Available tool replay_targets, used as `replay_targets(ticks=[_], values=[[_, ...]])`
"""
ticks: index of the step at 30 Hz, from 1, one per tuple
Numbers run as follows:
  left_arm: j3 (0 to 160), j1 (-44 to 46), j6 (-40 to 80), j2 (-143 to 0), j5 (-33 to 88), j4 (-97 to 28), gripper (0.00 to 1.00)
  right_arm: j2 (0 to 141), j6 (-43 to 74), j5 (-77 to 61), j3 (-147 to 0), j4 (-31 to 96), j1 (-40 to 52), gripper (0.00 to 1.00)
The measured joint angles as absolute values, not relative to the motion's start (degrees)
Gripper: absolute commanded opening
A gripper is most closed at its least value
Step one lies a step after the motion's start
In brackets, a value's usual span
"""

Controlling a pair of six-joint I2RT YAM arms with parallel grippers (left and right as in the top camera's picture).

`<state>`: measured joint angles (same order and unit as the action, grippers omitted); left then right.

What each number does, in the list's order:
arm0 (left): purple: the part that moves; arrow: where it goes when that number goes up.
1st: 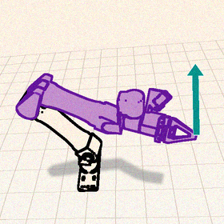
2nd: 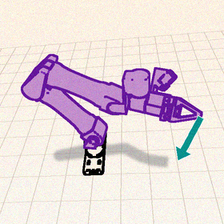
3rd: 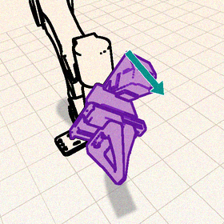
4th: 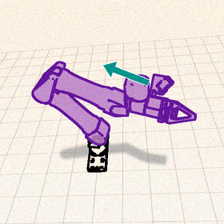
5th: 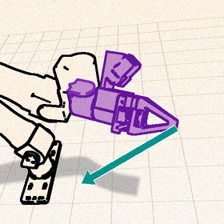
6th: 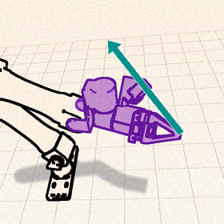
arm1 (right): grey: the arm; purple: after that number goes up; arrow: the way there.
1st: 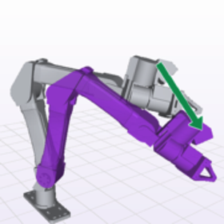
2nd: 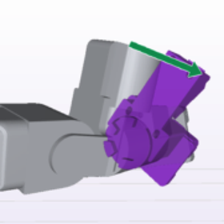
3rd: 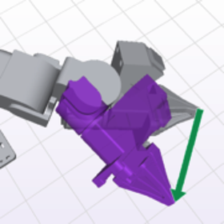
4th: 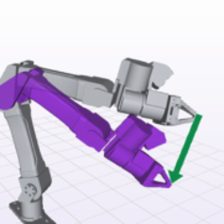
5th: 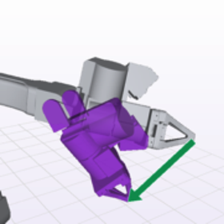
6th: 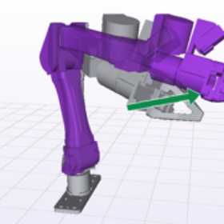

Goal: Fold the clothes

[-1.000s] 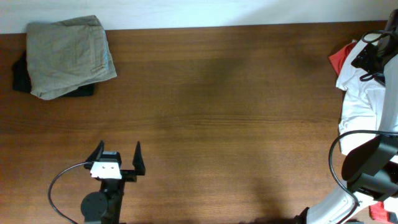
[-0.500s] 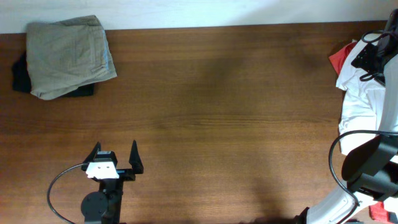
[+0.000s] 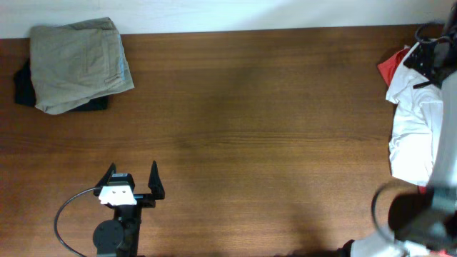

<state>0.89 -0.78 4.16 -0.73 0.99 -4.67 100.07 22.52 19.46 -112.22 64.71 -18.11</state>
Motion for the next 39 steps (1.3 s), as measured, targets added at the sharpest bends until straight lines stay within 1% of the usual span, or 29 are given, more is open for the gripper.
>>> replay_targets(ticks=[2, 7, 11, 13, 14, 16, 17, 19, 20, 22, 23, 25, 26, 30, 33, 39], values=[[0.9, -0.8, 4.2, -0.7, 1.0, -4.7, 0.99, 91.9, 22.5, 19.5, -112.3, 64.7, -14.3, 0.99], [0.9, -0.8, 4.2, -0.7, 0.9, -4.7, 0.99, 71.0, 22.5, 19.2, -112.8, 64.8, -1.3, 0.99], [0.9, -0.8, 4.2, -0.6, 0.6, -4.7, 0.99, 59.5, 22.9, 19.3, -109.4, 69.9, -0.6, 0.99], [0.9, -0.8, 4.2, -0.6, 0.6, -4.7, 0.99, 52.1, 24.5, 19.2, -102.6, 68.7, -0.5, 0.99], [0.9, -0.8, 4.2, -0.6, 0.6, -4.7, 0.99, 51.6, 25.2, 19.2, -102.0, 68.7, -0.5, 0.99], [0.9, -0.8, 4.2, -0.6, 0.6, -4.7, 0.99, 39.0, 26.0, 18.6, -82.6, 62.5, -0.4, 0.99], [0.9, -0.8, 4.2, -0.6, 0.6, -4.7, 0.99, 34.4, 26.4, 18.4, -75.9, 61.5, -0.4, 0.99], [1.0, -0.8, 4.2, -0.6, 0.6, -4.6, 0.99, 26.3, 26.7, 17.7, -62.6, 53.5, -0.4, 0.99], [0.9, -0.8, 4.2, -0.6, 0.5, -4.7, 0.99, 20.9, 26.8, 17.0, -53.4, 48.9, -0.4, 0.99], [0.9, -0.8, 4.2, -0.6, 0.6, -4.8, 0.99, 13.9, 26.9, 14.8, -39.3, 41.0, -0.4, 0.99], [0.9, -0.8, 4.2, -0.6, 0.6, -4.8, 0.99, 10.2, 26.9, 13.1, -30.9, 34.9, -0.4, 0.99], [0.9, -0.8, 4.2, -0.6, 0.5, -4.8, 0.99, 4.6, 27.0, 9.8, -19.2, 24.6, -0.4, 0.99], [0.9, -0.8, 4.2, -0.6, 0.5, -4.8, 0.99, 1.9, 27.0, 8.3, -14.1, 21.5, -0.4, 0.99], [0.9, -0.8, 4.2, -0.6, 0.5, -4.8, 0.99, 0.9, 27.0, 5.5, -5.0, 9.8, -0.3, 0.99], [0.9, -0.8, 4.2, -0.6, 0.5, -4.8, 0.99, 0.8, 25.9, 4.4, -2.5, 3.7, -0.3, 0.99], [0.9, -0.8, 4.2, -0.6, 0.5, -4.8, 0.99, 0.8, 17.8, 2.4, -0.7, 4.1, -0.3, 0.99]])
